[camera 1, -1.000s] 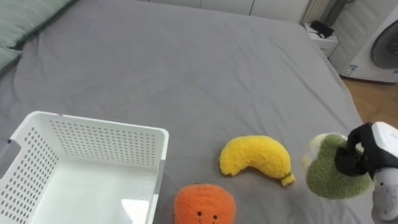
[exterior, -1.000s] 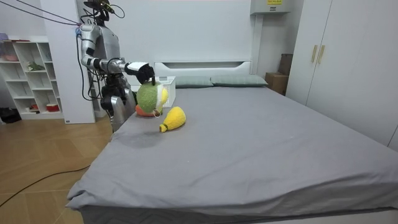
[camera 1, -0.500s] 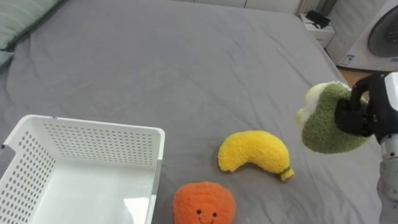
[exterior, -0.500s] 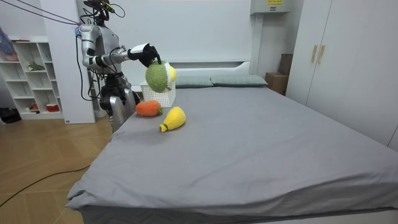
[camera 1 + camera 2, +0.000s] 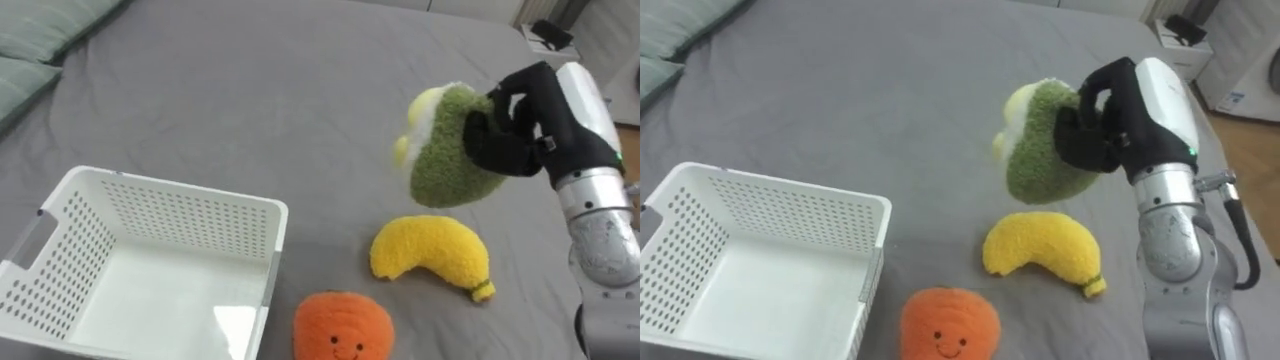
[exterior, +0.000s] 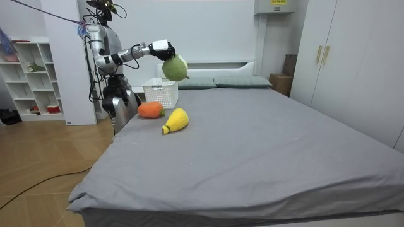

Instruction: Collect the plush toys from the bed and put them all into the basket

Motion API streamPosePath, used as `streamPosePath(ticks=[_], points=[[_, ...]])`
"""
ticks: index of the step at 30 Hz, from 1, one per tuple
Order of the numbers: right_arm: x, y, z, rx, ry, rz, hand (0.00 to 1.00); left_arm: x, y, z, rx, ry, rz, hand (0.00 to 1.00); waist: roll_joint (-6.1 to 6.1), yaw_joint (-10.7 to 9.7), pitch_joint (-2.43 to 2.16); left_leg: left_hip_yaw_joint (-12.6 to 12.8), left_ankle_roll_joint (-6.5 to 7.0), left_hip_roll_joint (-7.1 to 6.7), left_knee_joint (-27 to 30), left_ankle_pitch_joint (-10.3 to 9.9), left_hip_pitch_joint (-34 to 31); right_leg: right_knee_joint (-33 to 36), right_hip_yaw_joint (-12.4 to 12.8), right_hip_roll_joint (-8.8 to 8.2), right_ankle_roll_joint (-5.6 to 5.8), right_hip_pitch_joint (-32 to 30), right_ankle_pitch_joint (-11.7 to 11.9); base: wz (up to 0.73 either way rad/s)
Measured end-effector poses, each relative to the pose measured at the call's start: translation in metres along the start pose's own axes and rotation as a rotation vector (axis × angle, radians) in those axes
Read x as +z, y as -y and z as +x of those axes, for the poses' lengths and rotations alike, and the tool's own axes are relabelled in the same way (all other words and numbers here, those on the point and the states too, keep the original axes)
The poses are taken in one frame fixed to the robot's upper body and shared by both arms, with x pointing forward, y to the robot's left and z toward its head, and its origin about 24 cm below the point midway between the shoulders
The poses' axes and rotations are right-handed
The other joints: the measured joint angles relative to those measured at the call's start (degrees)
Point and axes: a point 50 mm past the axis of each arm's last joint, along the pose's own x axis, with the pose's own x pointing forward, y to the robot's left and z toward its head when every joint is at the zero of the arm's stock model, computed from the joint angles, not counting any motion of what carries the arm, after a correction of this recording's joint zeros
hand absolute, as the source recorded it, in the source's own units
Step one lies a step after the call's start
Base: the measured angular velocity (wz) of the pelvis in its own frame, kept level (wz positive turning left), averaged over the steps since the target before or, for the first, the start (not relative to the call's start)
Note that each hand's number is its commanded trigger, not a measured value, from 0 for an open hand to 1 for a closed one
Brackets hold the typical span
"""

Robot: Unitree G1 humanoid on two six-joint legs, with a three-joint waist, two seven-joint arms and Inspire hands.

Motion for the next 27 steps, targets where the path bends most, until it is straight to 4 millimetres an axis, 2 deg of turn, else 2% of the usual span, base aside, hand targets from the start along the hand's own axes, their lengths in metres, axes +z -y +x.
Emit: streamPosePath(ticks=[3, 8, 12, 17, 23, 27], points=[[0.012, -0.006, 0.007, 0.056, 0.048, -0.002, 1.0, 0.004, 0.002, 0.0, -0.017, 0.013, 0.014, 0.0, -0.32, 0.9, 0.28, -0.2, 0.0, 0.01, -0.1, 0.0, -0.2, 0.0, -0.3, -0.03, 0.0, -0.1, 0.0, 0.02], [0.027, -0.027, 0.008, 0.173, 0.099, -0.008, 1.0, 0.01, 0.006, 0.0, -0.031, 0.032, 0.044, 0.0, -0.8, 2.6, -0.01, -0.8, -0.01, -0.06, 0.2, 0.0, -0.9, -0.1, -0.8, -0.01, 0.0, -0.4, 0.0, 0.07], [0.043, -0.04, 0.007, 0.243, 0.155, 0.007, 1.0, 0.021, 0.009, 0.0, -0.043, 0.063, 0.082, 0.0, -0.61, 3.8, 0.11, -1.8, -0.01, -0.23, 0.9, 0.0, -1.7, -0.8, -1.7, -0.19, 0.0, -0.4, 0.0, 0.12], [0.059, -0.046, 0.011, 0.284, 0.22, 0.01, 1.0, 0.032, 0.01, 0.001, -0.06, 0.094, 0.093, 0.0, -0.38, 5.5, 0.26, -2.4, -0.09, -0.27, 0.9, 0.2, -1.9, -0.8, -2.7, -0.32, 0.0, -0.4, 0.0, 0.07], [0.079, -0.063, 0.011, 0.375, 0.295, 0.023, 1.0, 0.04, 0.01, 0.002, -0.071, 0.116, 0.1, 0.0, -0.96, 7.7, 0.01, -3.3, -0.05, -0.48, 0.8, 0.3, -2.5, -1.0, -3.7, -0.49, 0.0, -0.4, 0.0, 0.05], [0.09, -0.077, 0.007, 0.447, 0.335, 0.043, 1.0, 0.044, 0.008, 0.003, -0.067, 0.119, 0.106, 0.0, -1.56, 9.7, 0.4, -4.0, -0.07, -0.63, 0.8, 0.5, -2.7, -1.2, -4.2, -0.58, 0.0, -0.4, 0.0, 0.09]])
